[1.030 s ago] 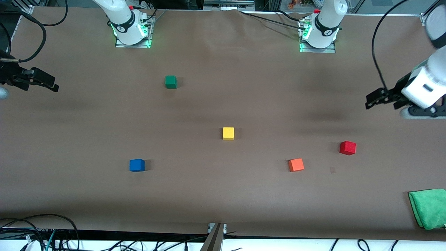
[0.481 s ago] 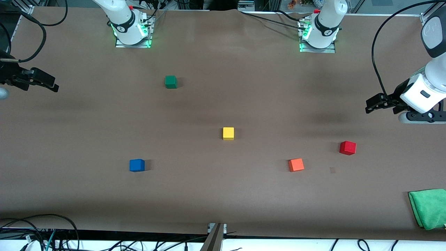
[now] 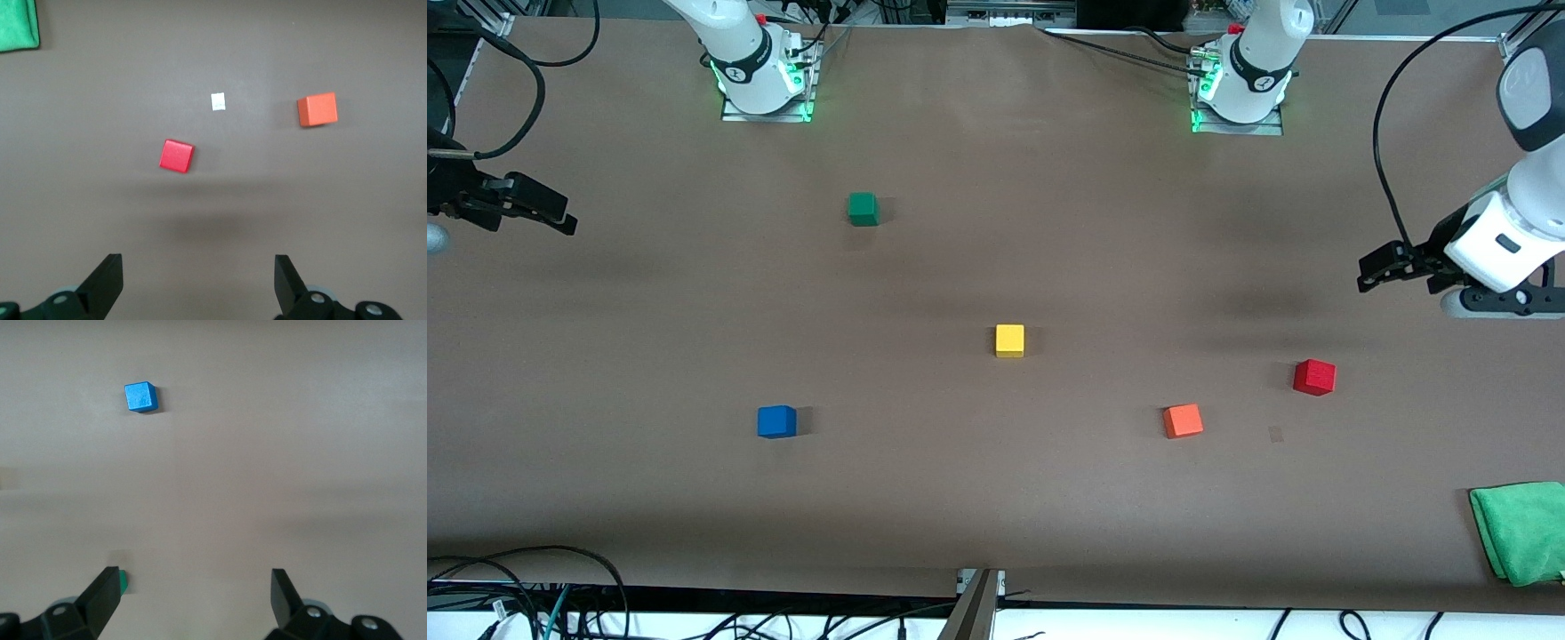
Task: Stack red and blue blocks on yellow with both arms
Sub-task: 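Lower the open left gripper over the red cube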
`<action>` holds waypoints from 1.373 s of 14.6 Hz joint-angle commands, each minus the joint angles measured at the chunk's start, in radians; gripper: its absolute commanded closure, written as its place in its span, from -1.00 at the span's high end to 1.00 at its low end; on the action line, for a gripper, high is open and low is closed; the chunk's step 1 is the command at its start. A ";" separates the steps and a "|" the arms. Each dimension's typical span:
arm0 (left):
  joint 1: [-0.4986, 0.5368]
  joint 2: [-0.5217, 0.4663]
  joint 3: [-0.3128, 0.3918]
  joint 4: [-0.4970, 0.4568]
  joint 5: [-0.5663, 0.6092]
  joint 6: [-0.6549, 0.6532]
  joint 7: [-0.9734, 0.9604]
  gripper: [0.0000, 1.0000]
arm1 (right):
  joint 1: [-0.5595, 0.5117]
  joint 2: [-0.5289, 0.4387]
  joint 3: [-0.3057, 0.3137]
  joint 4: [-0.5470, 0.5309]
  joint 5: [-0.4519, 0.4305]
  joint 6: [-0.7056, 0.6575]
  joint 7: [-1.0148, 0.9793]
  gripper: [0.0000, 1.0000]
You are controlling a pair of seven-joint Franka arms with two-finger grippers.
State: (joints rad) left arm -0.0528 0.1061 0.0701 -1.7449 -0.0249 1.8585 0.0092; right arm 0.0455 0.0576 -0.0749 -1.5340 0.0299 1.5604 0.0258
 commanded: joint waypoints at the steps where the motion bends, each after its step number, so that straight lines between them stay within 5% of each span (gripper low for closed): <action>1: 0.008 0.062 -0.003 -0.005 -0.003 0.088 0.025 1.00 | 0.000 -0.010 0.000 0.002 -0.013 0.000 -0.001 0.99; 9: 0.074 0.132 -0.004 -0.024 -0.015 0.172 0.199 1.00 | 0.000 -0.010 0.000 0.002 -0.012 -0.002 0.000 0.99; 13: 0.073 0.155 -0.004 -0.143 -0.010 0.390 0.207 1.00 | 0.000 -0.010 0.000 0.000 -0.012 -0.003 0.000 0.99; 20: 0.079 0.291 -0.006 -0.157 -0.017 0.597 0.213 1.00 | -0.003 -0.010 -0.002 0.002 -0.012 -0.005 0.000 0.99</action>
State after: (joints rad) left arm 0.0218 0.3549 0.0642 -1.8976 -0.0248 2.3823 0.1902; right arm 0.0447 0.0576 -0.0775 -1.5339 0.0299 1.5603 0.0260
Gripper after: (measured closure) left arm 0.000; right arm 0.000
